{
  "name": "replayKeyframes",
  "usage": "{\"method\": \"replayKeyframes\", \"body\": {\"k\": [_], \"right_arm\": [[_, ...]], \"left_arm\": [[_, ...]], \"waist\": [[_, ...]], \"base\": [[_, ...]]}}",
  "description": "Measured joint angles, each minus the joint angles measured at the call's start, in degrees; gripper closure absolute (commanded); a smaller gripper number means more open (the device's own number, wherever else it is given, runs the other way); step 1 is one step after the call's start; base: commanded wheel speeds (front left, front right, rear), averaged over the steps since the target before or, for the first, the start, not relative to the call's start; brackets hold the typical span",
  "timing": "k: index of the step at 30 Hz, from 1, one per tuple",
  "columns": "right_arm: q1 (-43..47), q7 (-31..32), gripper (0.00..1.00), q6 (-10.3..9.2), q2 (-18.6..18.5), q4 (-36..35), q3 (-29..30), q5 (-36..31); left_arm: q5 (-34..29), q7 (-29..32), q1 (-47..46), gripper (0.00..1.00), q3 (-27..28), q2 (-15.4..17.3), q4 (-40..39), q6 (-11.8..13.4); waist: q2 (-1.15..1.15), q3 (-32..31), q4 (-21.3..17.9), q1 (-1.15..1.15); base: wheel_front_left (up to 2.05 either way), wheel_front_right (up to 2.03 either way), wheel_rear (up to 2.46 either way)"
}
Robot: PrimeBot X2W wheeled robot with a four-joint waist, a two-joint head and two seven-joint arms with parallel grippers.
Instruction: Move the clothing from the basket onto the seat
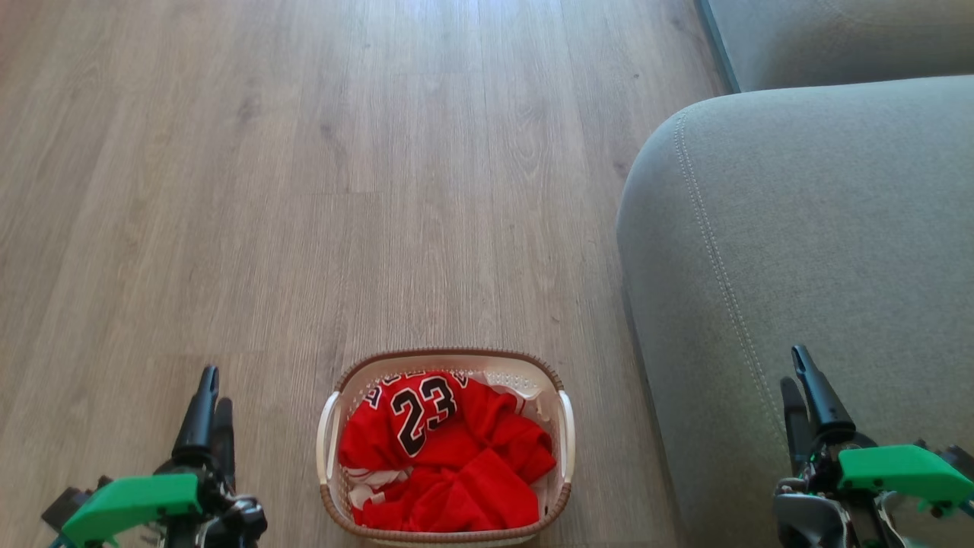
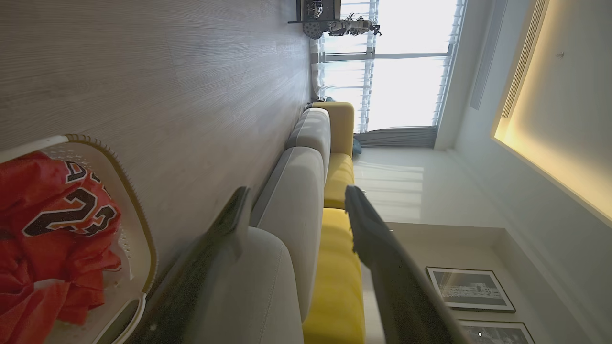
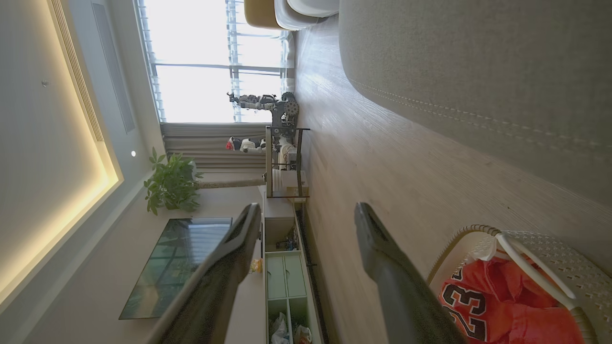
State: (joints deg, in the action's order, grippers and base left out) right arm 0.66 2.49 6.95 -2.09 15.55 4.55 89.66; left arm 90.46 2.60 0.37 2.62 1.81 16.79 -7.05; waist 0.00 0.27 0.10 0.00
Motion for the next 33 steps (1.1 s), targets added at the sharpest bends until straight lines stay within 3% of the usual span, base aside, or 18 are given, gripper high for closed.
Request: {"method": "replayKeyframes", "body": {"k": [10, 33], "right_arm": [[0.0, -1.3, 0.0, 0.0, -0.1, -2.0, -1.5, -3.9], [0.0, -5.1, 0.0, 0.01, -1.8, -6.1, -6.0, -18.4]], "left_arm": [[-2.7, -1.7, -0.2, 0.0, -0.6, 0.2, -1.8, 0.0], [-23.4, -5.3, -0.2, 0.0, -3.4, 1.1, -5.3, 0.0]], "waist": [[0.0, 0.1, -0.1, 0.0], [0.0, 0.0, -0.4, 0.0]], "base": [[0.0, 0.0, 0.0], [0.0, 0.0, 0.0]]}}
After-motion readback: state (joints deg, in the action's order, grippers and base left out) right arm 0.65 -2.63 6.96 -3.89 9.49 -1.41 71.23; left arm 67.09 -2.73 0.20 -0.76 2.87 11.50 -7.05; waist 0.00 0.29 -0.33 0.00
